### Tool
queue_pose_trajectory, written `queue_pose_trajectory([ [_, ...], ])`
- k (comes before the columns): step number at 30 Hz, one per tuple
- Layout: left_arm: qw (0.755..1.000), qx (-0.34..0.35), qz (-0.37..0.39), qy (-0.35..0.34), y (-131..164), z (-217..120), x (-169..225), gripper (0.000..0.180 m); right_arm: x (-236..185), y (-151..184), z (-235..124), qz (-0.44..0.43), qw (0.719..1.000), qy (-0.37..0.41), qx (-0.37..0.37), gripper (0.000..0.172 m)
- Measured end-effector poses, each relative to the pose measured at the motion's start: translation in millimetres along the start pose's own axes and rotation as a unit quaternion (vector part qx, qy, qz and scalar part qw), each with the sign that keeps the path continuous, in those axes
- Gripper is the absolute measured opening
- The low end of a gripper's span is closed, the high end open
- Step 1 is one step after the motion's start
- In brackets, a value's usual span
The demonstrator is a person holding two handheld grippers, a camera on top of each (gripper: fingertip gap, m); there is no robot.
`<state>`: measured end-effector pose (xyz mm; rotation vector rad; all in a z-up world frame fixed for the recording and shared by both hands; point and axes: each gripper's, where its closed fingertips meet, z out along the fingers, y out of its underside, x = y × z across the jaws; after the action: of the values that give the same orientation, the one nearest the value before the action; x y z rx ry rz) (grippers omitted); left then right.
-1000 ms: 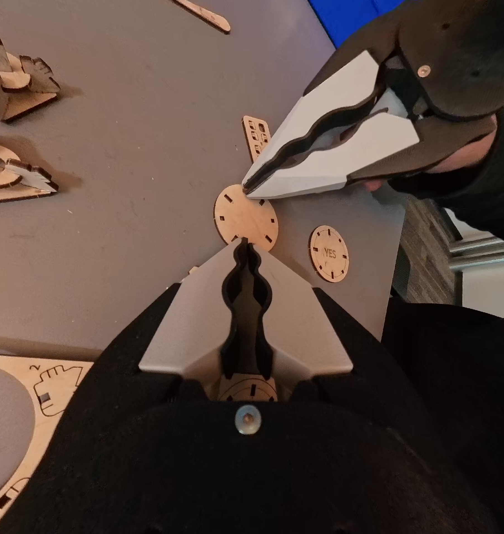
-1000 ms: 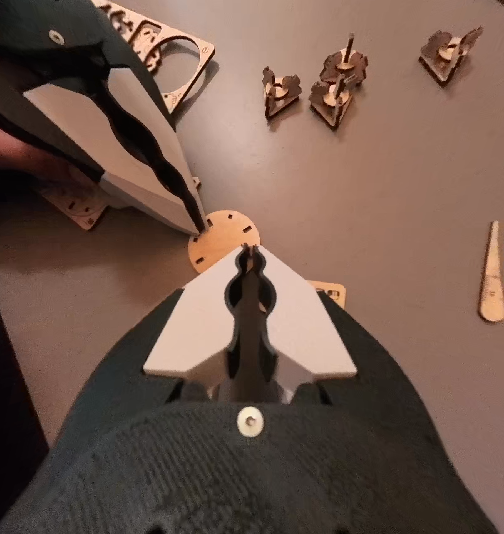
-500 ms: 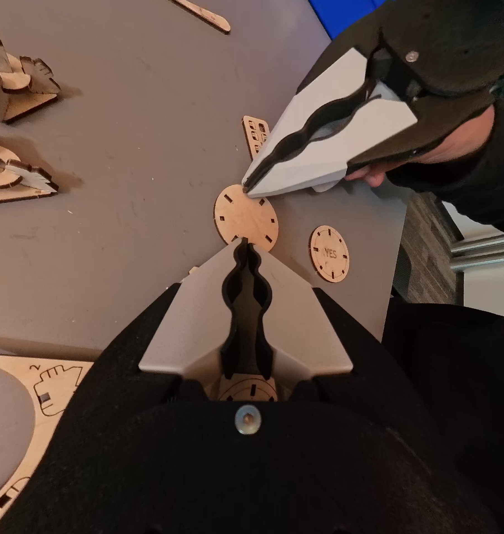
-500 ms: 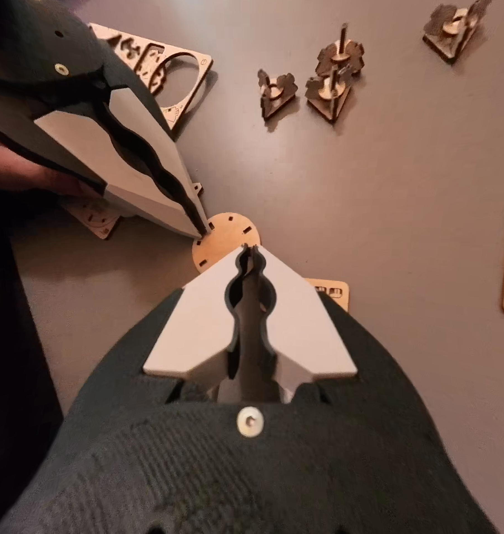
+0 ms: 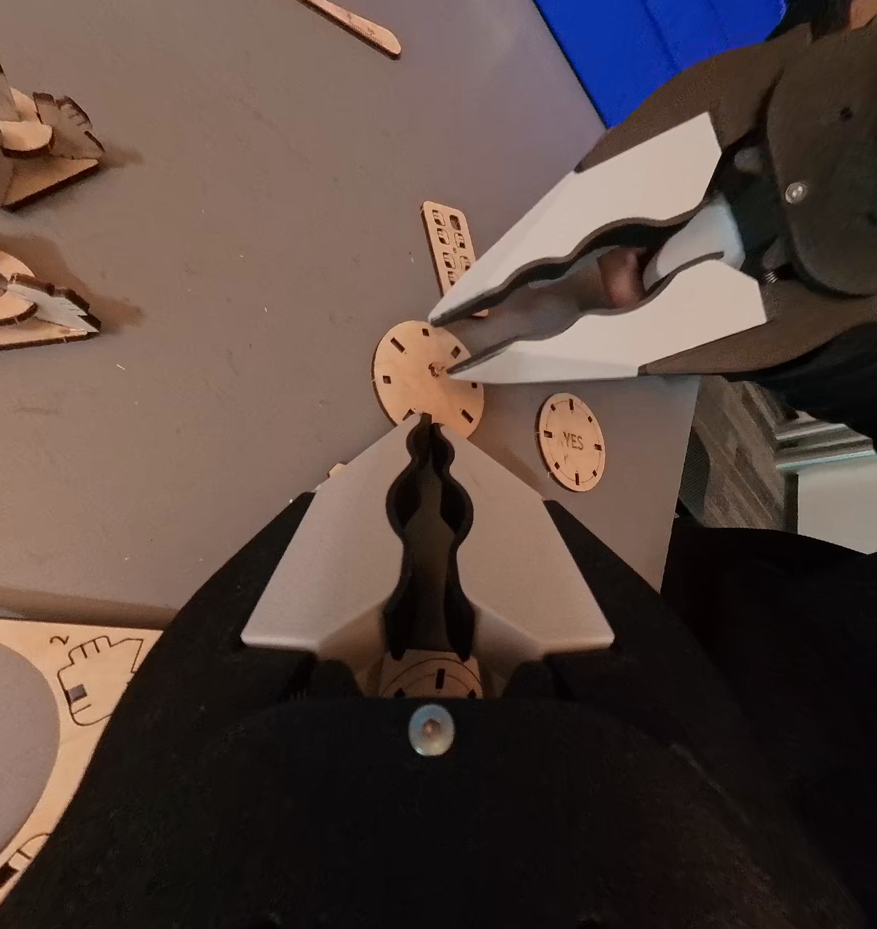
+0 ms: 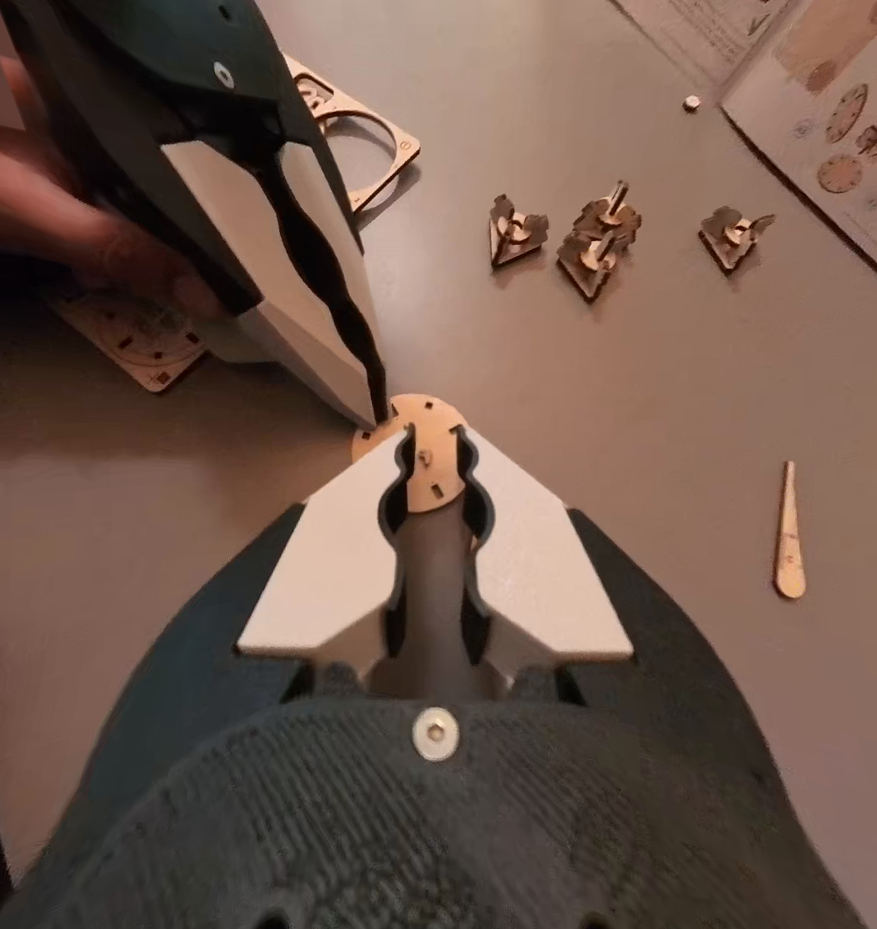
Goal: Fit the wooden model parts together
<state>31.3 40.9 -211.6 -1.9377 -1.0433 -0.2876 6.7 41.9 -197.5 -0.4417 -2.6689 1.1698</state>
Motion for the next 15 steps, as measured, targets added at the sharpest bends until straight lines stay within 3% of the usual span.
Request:
queue_pose_trajectory([
  [10,1.000,0.001,-0.001,0.003,0.2,-0.1,0.1,0.000,-4.9,9.5,6.3,0.031,0.999,-0.035,-0.008,0.002],
  [15,0.999,0.028,0.008,0.014,-5.8,-6.1,4.5,0.000,21.5,-25.9,-12.0,0.024,0.994,0.008,0.106,0.002],
])
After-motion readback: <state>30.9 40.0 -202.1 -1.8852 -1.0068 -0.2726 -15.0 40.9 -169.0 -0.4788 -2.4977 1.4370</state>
